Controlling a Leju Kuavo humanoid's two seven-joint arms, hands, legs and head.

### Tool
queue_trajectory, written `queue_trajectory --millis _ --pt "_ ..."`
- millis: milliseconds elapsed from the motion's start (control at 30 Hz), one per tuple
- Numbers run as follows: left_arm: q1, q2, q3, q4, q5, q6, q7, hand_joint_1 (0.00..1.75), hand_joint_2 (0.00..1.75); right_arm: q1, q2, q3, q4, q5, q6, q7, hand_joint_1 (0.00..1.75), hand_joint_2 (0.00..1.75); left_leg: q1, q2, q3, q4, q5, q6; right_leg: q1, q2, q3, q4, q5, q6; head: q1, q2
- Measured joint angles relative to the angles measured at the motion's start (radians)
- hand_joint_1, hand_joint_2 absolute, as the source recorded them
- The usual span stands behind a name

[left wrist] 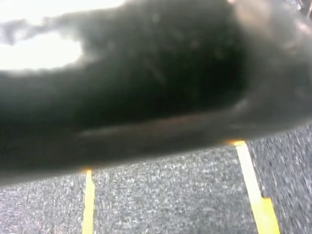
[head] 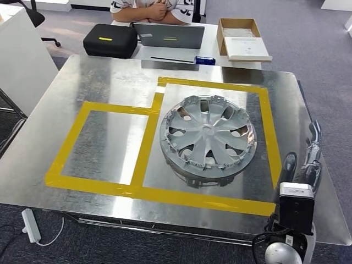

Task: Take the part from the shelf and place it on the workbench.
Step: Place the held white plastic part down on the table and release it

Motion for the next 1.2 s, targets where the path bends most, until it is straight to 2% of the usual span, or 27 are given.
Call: queue_trajectory --millis 67,100,133,200,267,333,400,433,467,533,567,600,633,667,733,767,800,833,900,933,967,1000,1067,1100,1133,1167,1200 --pt "-0.001 -0.002 0.0 0.0 -0.001 0.0 0.001 0.0 0.0 0.006 0.002 -0.001 -0.001 -0.003 0.0 0.0 0.0 0.0 -0.001 0.001 -0.008 0.001 0.005 0.004 -0.001 0.0 -0.044 0.123 -0.061 0.006 0.003 0.0" --pt "0.0 -0.002 0.0 0.0 -0.001 0.0 0.001 0.0 0.0 0.01 0.002 -0.002 -0.001 -0.006 -0.001 -0.001 0.0 0.0 -0.002 0.002 -0.012 0.001 0.008 0.004 -0.001 -0.001 -0.049 0.15 -0.067 0.007 0.002 0.0" --pt "0.0 -0.003 0.0 0.0 -0.001 0.0 0.001 0.0 0.0 0.013 0.002 -0.003 -0.002 -0.008 -0.002 -0.003 0.0 0.0 -0.002 0.002 -0.015 0.001 0.011 0.003 -0.001 -0.001 -0.036 0.139 -0.054 0.008 0.003 0.0" --pt "0.0 -0.004 0.0 0.0 -0.001 0.001 0.001 0.0 0.0 0.016 0.003 -0.006 -0.006 -0.015 -0.006 -0.007 0.0 0.0 -0.002 0.002 -0.018 0.002 0.016 -0.001 -0.001 -0.002 0.045 0.015 0.002 0.003 0.003 0.0" --pt "-0.001 -0.006 0.0 0.0 -0.001 0.001 0.001 0.0 0.0 0.018 0.006 -0.01 -0.014 -0.021 -0.009 -0.01 0.0 0.0 -0.005 0.002 -0.021 0.003 0.022 -0.009 0.002 -0.003 0.124 -0.11 0.036 -0.003 0.002 0.0" --pt "-0.001 -0.007 0.0 0.0 -0.001 0.001 0.001 0.0 0.0 0.022 0.009 -0.014 -0.02 -0.026 -0.011 -0.014 0.0 0.0 -0.007 0.002 -0.024 0.003 0.031 -0.022 0.005 -0.002 0.142 -0.145 0.039 -0.01 0.002 0.0" --pt "0.0 -0.008 0.0 0.0 -0.001 0.002 0.001 0.0 0.0 0.027 0.011 -0.017 -0.025 -0.032 -0.013 -0.018 0.0 0.0 -0.006 0.001 -0.028 0.005 0.032 -0.035 0.004 -0.002 0.131 -0.149 0.048 -0.023 0.002 0.0" --pt "0.0 -0.008 0.0 -0.001 -0.001 0.002 0.001 0.0 0.0 0.029 0.012 -0.018 -0.027 -0.035 -0.013 -0.02 0.0 0.0 -0.005 0.0 -0.034 0.018 0.016 -0.04 0.002 -0.003 0.126 -0.152 0.055 -0.031 -0.001 0.0" --pt "0.0 -0.008 0.0 -0.001 -0.001 0.002 0.001 0.0 0.0 0.031 0.013 -0.018 -0.028 -0.037 -0.014 -0.021 0.0 0.0 -0.004 0.0 -0.045 0.049 -0.016 -0.045 0.0 -0.005 0.12 -0.155 0.063 -0.039 -0.002 0.0" --pt "0.0 -0.008 0.0 -0.001 -0.001 0.002 0.001 0.0 0.0 0.035 0.016 -0.02 -0.03 -0.04 -0.014 -0.024 0.0 0.0 -0.002 -0.001 -0.081 0.163 -0.106 -0.053 0.0 -0.007 0.105 -0.154 0.076 -0.047 -0.005 0.0" --pt "0.0 -0.008 0.0 -0.001 -0.001 0.002 0.001 0.0 0.0 0.038 0.017 -0.021 -0.03 -0.042 -0.015 -0.025 0.0 0.0 -0.001 -0.001 -0.096 0.222 -0.14 -0.056 0.001 -0.007 0.096 -0.153 0.083 -0.048 -0.006 0.0" --pt "0.0 -0.007 0.0 -0.001 -0.001 0.002 0.001 0.0 0.0 0.041 0.018 -0.022 -0.03 -0.044 -0.015 -0.027 0.0 0.0 -0.001 -0.001 -0.1 0.259 -0.154 -0.057 0.001 -0.008 0.086 -0.152 0.09 -0.048 -0.005 0.0" --pt "0.0 -0.007 0.0 -0.001 -0.001 0.002 0.001 0.0 0.0 0.042 0.018 -0.023 -0.03 -0.046 -0.015 -0.028 0.0 0.0 -0.001 -0.001 -0.089 0.263 -0.148 -0.057 0.002 -0.008 0.077 -0.151 0.096 -0.047 -0.005 0.0" --pt "0.0 -0.006 0.0 -0.001 -0.001 0.002 0.001 0.0 0.0 0.044 0.018 -0.024 -0.03 -0.048 -0.015 -0.029 0.0 0.0 -0.001 -0.001 -0.06 0.231 -0.126 -0.055 0.002 -0.007 0.068 -0.149 0.102 -0.045 -0.006 0.0" --pt "-0.001 -0.004 0.0 -0.001 0.0 0.002 0.001 0.0 0.0 0.047 0.019 -0.026 -0.032 -0.051 -0.015 -0.033 0.0 0.0 -0.004 -0.001 0.031 0.099 -0.079 -0.045 0.004 -0.006 0.054 -0.144 0.112 -0.04 -0.006 0.0" --pt "-0.001 -0.004 0.0 -0.002 0.0 0.002 0.001 0.0 0.0 0.049 0.019 -0.027 -0.033 -0.052 -0.015 -0.034 0.0 0.0 -0.005 -0.001 0.071 0.037 -0.067 -0.04 0.006 -0.006 0.048 -0.142 0.116 -0.035 -0.005 0.0" --pt "-0.002 -0.003 0.0 -0.002 0.0 0.002 0.001 0.0 0.0 0.051 0.019 -0.028 -0.034 -0.053 -0.016 -0.036 0.0 0.0 -0.007 -0.001 0.094 -0.005 -0.063 -0.035 0.007 -0.007 0.044 -0.14 0.122 -0.03 -0.005 0.0" --pt "-0.002 -0.002 0.0 -0.003 0.0 0.003 0.001 0.0 0.0 0.053 0.019 -0.029 -0.035 -0.053 -0.016 -0.037 0.0 0.0 -0.009 -0.001 0.101 -0.023 -0.063 -0.031 0.008 -0.007 0.041 -0.138 0.127 -0.024 -0.005 0.0" --pt "0.0 -0.003 0.0 -0.003 0.0 0.003 0.001 0.0 0.0 0.057 0.019 -0.03 -0.037 -0.054 -0.017 -0.038 0.0 0.0 -0.009 0.0 0.093 -0.03 -0.055 -0.019 0.006 -0.007 0.036 -0.137 0.134 -0.011 -0.005 0.0" --pt "0.001 -0.003 0.0 -0.003 0.0 0.003 0.002 0.0 0.0 0.058 0.019 -0.031 -0.038 -0.054 -0.017 -0.038 0.0 0.0 -0.007 0.002 0.087 -0.032 -0.047 -0.01 0.005 -0.007 0.028 -0.127 0.121 -0.005 -0.005 0.0" --pt "0.001 -0.003 0.0 -0.003 0.0 0.003 0.002 0.0 0.0 0.06 0.019 -0.032 -0.038 -0.055 -0.017 -0.039 0.0 0.0 -0.006 0.004 0.079 -0.034 -0.037 -0.001 0.004 -0.006 0.015 -0.1 0.091 0.0 -0.004 0.0" --pt "0.001 -0.003 0.0 -0.003 0.0 0.004 0.002 0.0 0.0 0.061 0.019 -0.033 -0.039 -0.056 -0.017 -0.039 0.0 0.0 -0.005 0.006 0.07 -0.035 -0.028 0.005 0.003 -0.006 -0.004 -0.051 0.047 0.005 -0.003 0.0" --pt "0.001 -0.002 0.0 -0.004 0.0 0.004 0.002 0.0 0.0 0.066 0.019 -0.035 -0.039 -0.06 -0.018 -0.04 0.0 0.0 -0.006 0.006 0.046 -0.034 -0.01 0.01 0.001 -0.006 -0.044 0.08 -0.038 0.012 -0.001 0.0" --pt "0.001 -0.003 0.0 -0.004 0.0 0.004 0.002 0.0 0.0 0.069 0.019 -0.036 -0.039 -0.062 -0.018 -0.041 0.0 0.0 -0.007 0.007 0.034 -0.034 -0.001 0.01 0.001 -0.006 -0.052 0.129 -0.054 0.015 -0.001 0.0" --pt "0.001 -0.003 0.0 -0.004 0.0 0.004 0.003 0.0 0.0 0.071 0.019 -0.037 -0.039 -0.063 -0.018 -0.042 0.0 0.0 -0.007 0.007 0.021 -0.033 0.008 0.009 0.001 -0.006 -0.045 0.146 -0.049 0.016 -0.001 0.0" --pt "0.002 -0.003 0.0 -0.004 0.0 0.004 0.003 0.0 0.0 0.073 0.019 -0.039 -0.039 -0.064 -0.018 -0.042 0.0 0.0 -0.007 0.007 0.01 -0.031 0.016 0.007 0.001 -0.006 -0.018 0.125 -0.026 0.015 -0.001 0.0" --pt "0.002 -0.003 0.0 -0.004 0.0 0.004 0.003 0.0 0.0 0.073 0.019 -0.04 -0.039 -0.065 -0.018 -0.042 0.0 0.0 -0.007 0.006 0.0 -0.03 0.024 0.005 0.001 -0.006 0.028 0.068 0.003 0.014 -0.001 0.0"
